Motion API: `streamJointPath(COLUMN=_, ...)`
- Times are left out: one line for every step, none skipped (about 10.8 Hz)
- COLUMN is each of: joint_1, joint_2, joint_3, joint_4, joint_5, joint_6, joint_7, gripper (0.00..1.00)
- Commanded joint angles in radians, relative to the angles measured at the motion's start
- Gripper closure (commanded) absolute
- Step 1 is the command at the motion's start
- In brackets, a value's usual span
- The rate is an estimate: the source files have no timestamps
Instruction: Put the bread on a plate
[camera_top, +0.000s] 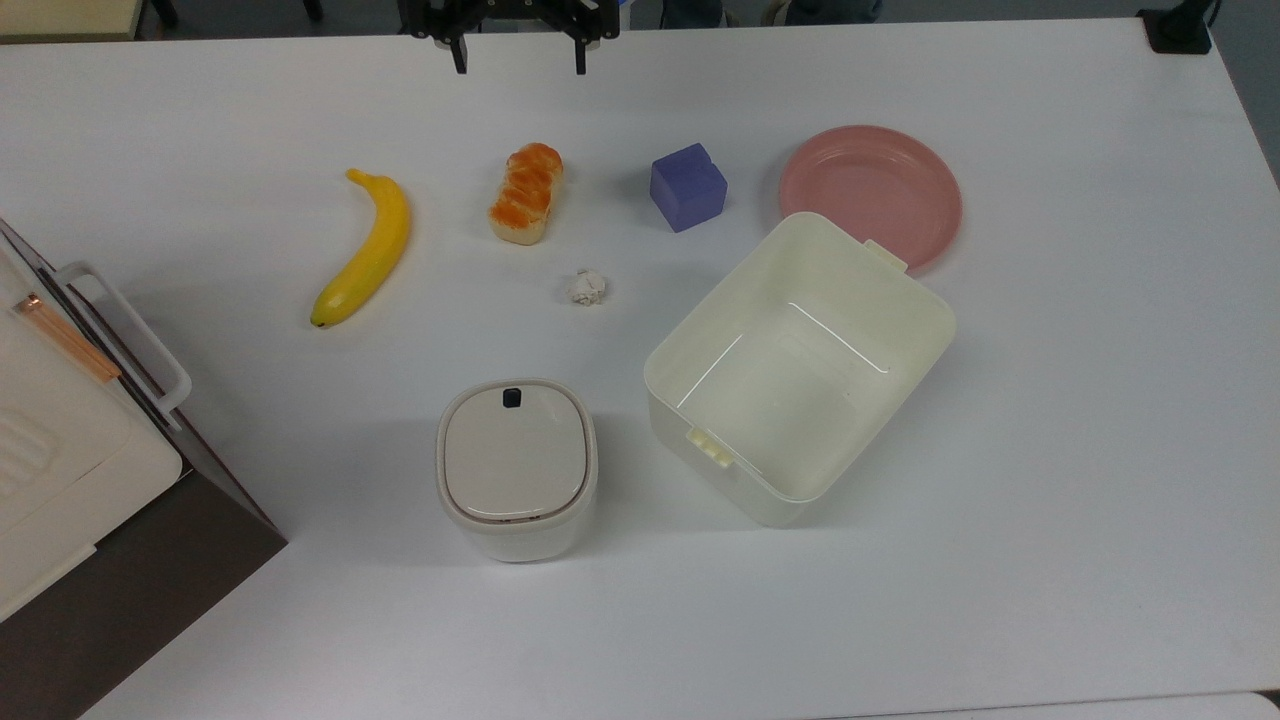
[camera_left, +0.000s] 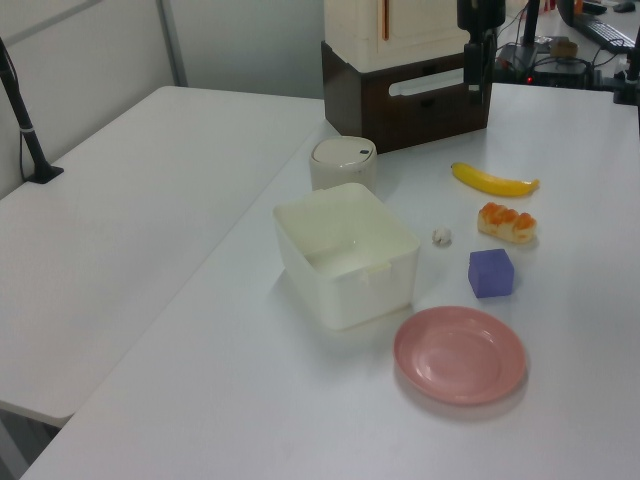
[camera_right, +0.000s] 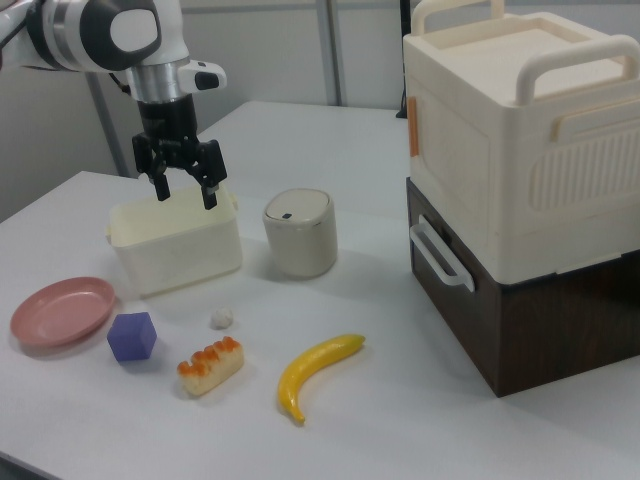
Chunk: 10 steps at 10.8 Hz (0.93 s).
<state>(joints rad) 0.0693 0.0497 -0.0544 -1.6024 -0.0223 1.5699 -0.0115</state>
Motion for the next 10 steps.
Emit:
streamJointPath(joint_1=0.015, joint_2=-0.013, joint_3=-0.016, joint_4=-0.005, joint_5=-0.01, joint_6=-0.011, joint_7=0.002, gripper=0.0)
streamJointPath(joint_1=0.014, joint_2=-0.013, joint_3=-0.016, joint_4=-0.005, joint_5=-0.01, joint_6=-0.011, joint_7=0.001, gripper=0.0)
streamJointPath(joint_1=0.014, joint_2=-0.013, joint_3=-0.016, joint_4=-0.007, joint_5=-0.01, joint_6=-0.01, joint_7=-0.001, gripper=0.0)
streamJointPath(joint_1=0.014, joint_2=-0.013, joint_3=-0.016, joint_4=-0.007, joint_5=-0.01, joint_6=-0.01, joint_7=-0.007, gripper=0.0)
streamJointPath(joint_1=0.014, joint_2=-0.013, joint_3=-0.015, joint_4=-0.007, joint_5=-0.01, joint_6=-0.008, joint_7=-0.01, gripper=0.0)
streamJointPath(joint_1=0.014, joint_2=-0.013, joint_3=-0.015, joint_4=-0.008, joint_5=-0.01, joint_6=-0.008, joint_7=-0.013, gripper=0.0)
streamJointPath(joint_1=0.014, joint_2=-0.013, joint_3=-0.013, joint_4=-0.01, joint_5=-0.01, joint_6=-0.01, joint_7=-0.013, gripper=0.0)
streamJointPath(joint_1=0.014, joint_2=-0.013, joint_3=-0.013, joint_4=-0.011, joint_5=-0.01, joint_6=-0.01, joint_7=-0.013, gripper=0.0)
streamJointPath(joint_1=0.014, joint_2=-0.013, joint_3=-0.013, joint_4=-0.011, joint_5=-0.01, joint_6=-0.01, joint_7=-0.015, gripper=0.0)
streamJointPath(joint_1=0.014, joint_2=-0.013, joint_3=-0.013, joint_4=-0.011, joint_5=-0.01, joint_6=-0.01, joint_7=-0.016, gripper=0.0)
